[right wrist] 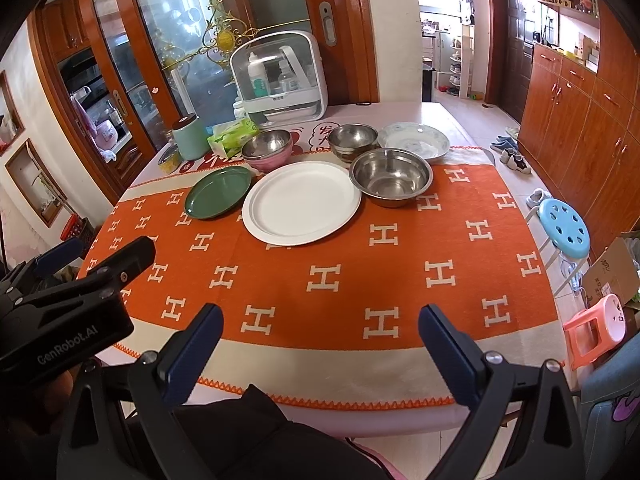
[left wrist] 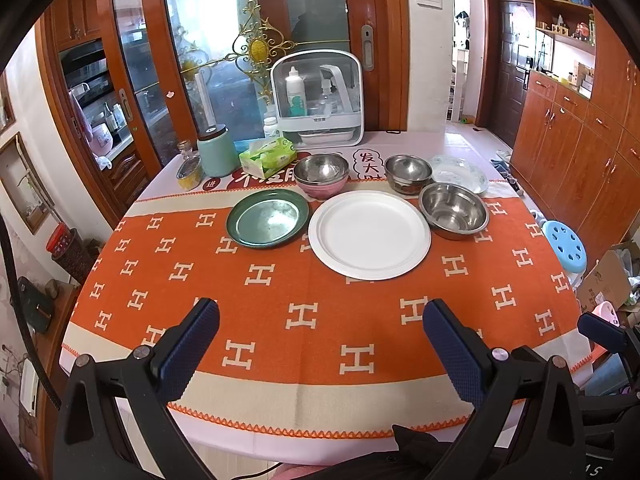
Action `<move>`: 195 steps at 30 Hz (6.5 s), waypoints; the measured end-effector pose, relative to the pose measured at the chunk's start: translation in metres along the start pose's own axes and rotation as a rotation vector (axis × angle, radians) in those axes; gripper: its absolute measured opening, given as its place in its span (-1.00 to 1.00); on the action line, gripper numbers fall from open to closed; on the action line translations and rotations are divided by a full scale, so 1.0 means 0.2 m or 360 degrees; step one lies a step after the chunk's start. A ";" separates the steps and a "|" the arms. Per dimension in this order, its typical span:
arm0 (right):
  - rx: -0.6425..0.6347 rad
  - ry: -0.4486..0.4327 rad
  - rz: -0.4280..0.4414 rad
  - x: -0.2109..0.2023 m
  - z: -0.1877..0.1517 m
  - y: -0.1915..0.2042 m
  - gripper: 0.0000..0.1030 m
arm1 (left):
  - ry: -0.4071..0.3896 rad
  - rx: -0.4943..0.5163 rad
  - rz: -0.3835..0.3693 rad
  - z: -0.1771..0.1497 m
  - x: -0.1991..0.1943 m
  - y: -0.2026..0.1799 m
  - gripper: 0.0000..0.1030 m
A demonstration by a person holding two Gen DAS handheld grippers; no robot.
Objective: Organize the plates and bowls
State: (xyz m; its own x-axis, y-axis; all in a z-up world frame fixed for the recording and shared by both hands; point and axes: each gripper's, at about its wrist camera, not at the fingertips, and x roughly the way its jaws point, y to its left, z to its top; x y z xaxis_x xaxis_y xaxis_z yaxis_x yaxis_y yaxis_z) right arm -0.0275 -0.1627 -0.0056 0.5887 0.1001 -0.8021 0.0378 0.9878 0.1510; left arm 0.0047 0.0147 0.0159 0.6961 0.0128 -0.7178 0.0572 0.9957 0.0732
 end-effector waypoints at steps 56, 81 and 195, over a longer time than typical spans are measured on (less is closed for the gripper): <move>0.0376 0.0151 -0.0175 0.80 0.45 -0.28 0.66 | 0.0540 -0.0091 -0.0191 0.31 1.19 0.14 0.97; 0.0089 0.0074 0.0106 1.34 0.48 -0.24 0.22 | 0.0457 -0.0191 -0.0327 0.25 1.71 0.15 0.97; -0.0275 0.0010 0.0062 0.60 -0.15 -0.01 -0.31 | 0.0451 -0.0133 -0.0234 -0.25 0.75 0.20 -0.05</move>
State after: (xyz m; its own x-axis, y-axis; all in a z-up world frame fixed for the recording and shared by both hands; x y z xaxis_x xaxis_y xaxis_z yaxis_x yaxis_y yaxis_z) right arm 0.0197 -0.1484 -0.1190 0.5818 0.1388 -0.8014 -0.1247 0.9889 0.0807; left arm 0.0765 0.0608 -0.1239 0.4571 -0.1180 -0.8816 0.0750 0.9927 -0.0940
